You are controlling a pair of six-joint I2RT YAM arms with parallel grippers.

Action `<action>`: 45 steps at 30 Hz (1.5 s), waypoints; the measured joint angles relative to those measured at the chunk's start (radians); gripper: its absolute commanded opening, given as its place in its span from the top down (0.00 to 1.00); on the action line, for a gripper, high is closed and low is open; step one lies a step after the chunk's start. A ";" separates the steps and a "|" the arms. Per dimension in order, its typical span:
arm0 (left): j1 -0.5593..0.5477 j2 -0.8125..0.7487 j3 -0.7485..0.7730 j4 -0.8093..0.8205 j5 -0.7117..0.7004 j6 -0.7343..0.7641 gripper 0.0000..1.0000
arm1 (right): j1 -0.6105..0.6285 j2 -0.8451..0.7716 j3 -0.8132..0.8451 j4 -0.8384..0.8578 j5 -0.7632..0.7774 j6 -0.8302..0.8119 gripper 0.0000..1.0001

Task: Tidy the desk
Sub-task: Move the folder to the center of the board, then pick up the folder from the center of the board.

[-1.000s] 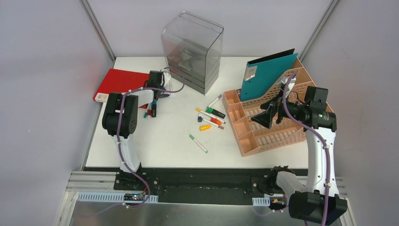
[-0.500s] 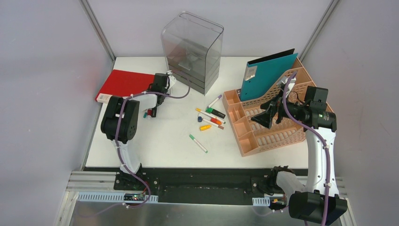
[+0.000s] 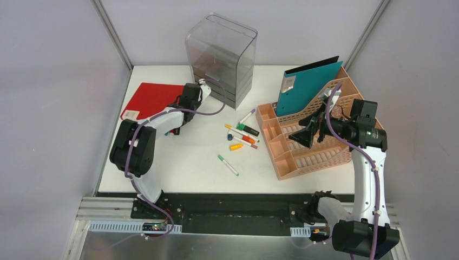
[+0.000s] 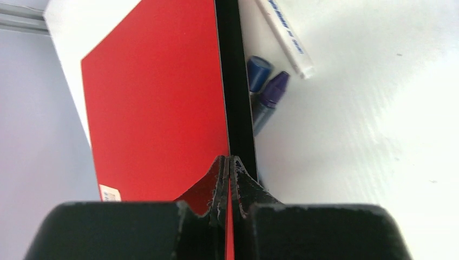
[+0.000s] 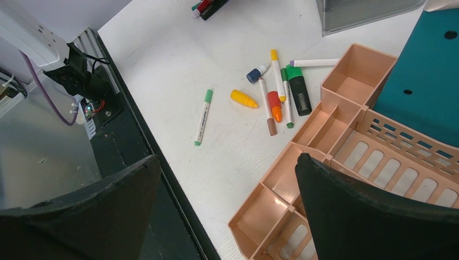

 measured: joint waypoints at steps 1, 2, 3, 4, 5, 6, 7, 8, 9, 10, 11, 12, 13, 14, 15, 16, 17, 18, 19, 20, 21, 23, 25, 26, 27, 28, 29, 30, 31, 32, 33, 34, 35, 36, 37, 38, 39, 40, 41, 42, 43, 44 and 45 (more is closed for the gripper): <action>-0.006 -0.009 -0.005 -0.012 0.007 -0.022 1.00 | 0.000 0.000 0.000 0.000 -0.005 0.000 0.01; -0.008 -0.017 -0.009 -0.021 0.013 -0.037 1.00 | 0.000 0.000 -0.001 0.000 -0.013 0.000 0.01; -0.019 -0.027 -0.013 -0.032 0.021 -0.058 1.00 | 0.000 0.000 -0.003 0.001 -0.022 0.002 0.01; -0.026 -0.037 -0.018 -0.042 0.028 -0.074 1.00 | 0.000 0.000 -0.006 0.002 -0.030 0.005 0.01; -0.034 -0.050 -0.025 -0.053 0.039 -0.096 1.00 | 0.003 0.001 -0.011 0.002 -0.039 0.010 0.01; -0.042 -0.063 -0.032 -0.062 0.049 -0.115 1.00 | 0.004 0.003 -0.014 0.003 -0.046 0.013 0.01; -0.048 -0.076 -0.040 -0.065 0.059 -0.130 1.00 | 0.008 0.007 -0.018 0.005 -0.051 0.016 0.01; -0.053 -0.092 -0.051 -0.068 0.072 -0.146 1.00 | 0.012 0.011 -0.019 0.006 -0.053 0.018 0.01; -0.061 -0.109 -0.066 -0.068 0.080 -0.164 1.00 | 0.016 0.015 -0.019 0.009 -0.054 0.019 0.01; -0.066 -0.124 -0.080 -0.070 0.089 -0.179 1.00 | 0.021 0.018 -0.019 0.010 -0.055 0.022 0.01; -0.072 -0.136 -0.093 -0.072 0.097 -0.194 1.00 | 0.026 0.018 -0.021 0.014 -0.055 0.023 0.01; -0.077 -0.146 -0.104 -0.074 0.101 -0.207 1.00 | 0.027 0.019 -0.023 0.016 -0.055 0.023 0.01; -0.079 -0.152 -0.111 -0.077 0.103 -0.217 1.00 | 0.032 0.019 -0.024 0.016 -0.055 0.024 0.01; -0.085 -0.156 -0.118 -0.080 0.105 -0.229 1.00 | 0.034 0.019 -0.024 0.018 -0.055 0.025 0.01; -0.089 -0.157 -0.122 -0.081 0.108 -0.239 1.00 | 0.035 0.019 -0.024 0.019 -0.055 0.026 0.01; -0.091 -0.158 -0.123 -0.082 0.114 -0.248 1.00 | 0.035 0.019 -0.024 0.019 -0.055 0.026 0.01; -0.092 -0.158 -0.123 -0.083 0.122 -0.261 1.00 | 0.036 0.019 -0.025 0.020 -0.055 0.026 0.01; -0.097 -0.158 -0.123 -0.083 0.125 -0.272 1.00 | 0.036 0.019 -0.025 0.022 -0.055 0.026 0.01; -0.097 -0.158 -0.123 -0.083 0.129 -0.284 1.00 | 0.036 0.019 -0.026 0.023 -0.055 0.026 0.01; -0.097 -0.158 -0.123 -0.083 0.134 -0.296 1.00 | 0.036 0.019 -0.027 0.023 -0.055 0.026 0.01; -0.097 -0.158 -0.123 -0.083 0.140 -0.304 1.00 | 0.036 0.019 -0.028 0.023 -0.054 0.026 0.01; -0.097 -0.158 -0.123 -0.083 0.149 -0.328 0.99 | 0.036 0.019 -0.029 0.023 -0.054 0.026 0.01; -0.097 -0.167 -0.130 -0.082 0.154 -0.359 0.87 | 0.036 0.020 -0.029 0.023 -0.054 0.026 0.01; -0.097 -0.180 -0.141 -0.083 0.156 -0.377 0.84 | 0.036 0.021 -0.030 0.023 -0.054 0.026 0.01; -0.097 -0.201 -0.158 -0.084 0.158 -0.399 0.79 | 0.036 0.021 -0.030 0.023 -0.054 0.026 0.01; -0.097 -0.228 -0.177 -0.086 0.164 -0.423 0.73 | 0.036 0.022 -0.030 0.023 -0.054 0.026 0.01; -0.097 -0.266 -0.201 -0.088 0.175 -0.452 0.64 | 0.036 0.023 -0.030 0.024 -0.054 0.026 0.01; -0.097 -0.312 -0.230 -0.087 0.191 -0.482 0.47 | 0.036 0.024 -0.030 0.024 -0.054 0.026 0.01; -0.096 -0.352 -0.254 -0.085 0.204 -0.505 0.36 | 0.036 0.025 -0.030 0.025 -0.054 0.026 0.01; -0.095 -0.407 -0.288 -0.076 0.219 -0.540 0.20 | 0.036 0.026 -0.030 0.025 -0.054 0.026 0.01; -0.093 -0.467 -0.324 -0.065 0.238 -0.575 0.05 | 0.036 0.028 -0.030 0.026 -0.053 0.026 0.01; -0.086 -0.533 -0.364 -0.053 0.264 -0.617 0.01 | 0.036 0.029 -0.030 0.026 -0.053 0.026 0.01; -0.080 -0.587 -0.397 -0.039 0.286 -0.645 0.01 | 0.036 0.031 -0.030 0.026 -0.053 0.026 0.01; -0.069 -0.653 -0.436 -0.022 0.311 -0.685 0.01 | 0.036 0.032 -0.030 0.026 -0.052 0.026 0.01; -0.055 -0.718 -0.477 -0.001 0.336 -0.723 0.01 | 0.036 0.033 -0.030 0.026 -0.051 0.026 0.01; -0.042 -0.772 -0.511 0.015 0.359 -0.757 0.01 | 0.036 0.034 -0.031 0.026 -0.051 0.026 0.01; -0.026 -0.835 -0.552 0.033 0.384 -0.799 0.01 | 0.036 0.035 -0.031 0.027 -0.051 0.026 0.01; -0.007 -0.890 -0.586 0.044 0.410 -0.837 0.01 | 0.036 0.036 -0.032 0.026 -0.050 0.026 0.01; 0.013 -0.937 -0.616 0.058 0.438 -0.877 0.01 | 0.036 0.037 -0.033 0.027 -0.050 0.026 0.01; 0.035 -0.975 -0.642 0.067 0.470 -0.917 0.01 | 0.036 0.038 -0.034 0.027 -0.050 0.026 0.01; 0.063 -1.002 -0.664 0.082 0.505 -0.958 0.01 | 0.036 0.040 -0.034 0.027 -0.049 0.026 0.01; 0.084 -1.017 -0.680 0.095 0.531 -0.990 0.01 | 0.036 0.042 -0.034 0.027 -0.047 0.026 0.01; 0.111 -1.030 -0.700 0.114 0.560 -1.030 0.01 | 0.036 0.043 -0.034 0.027 -0.046 0.026 0.01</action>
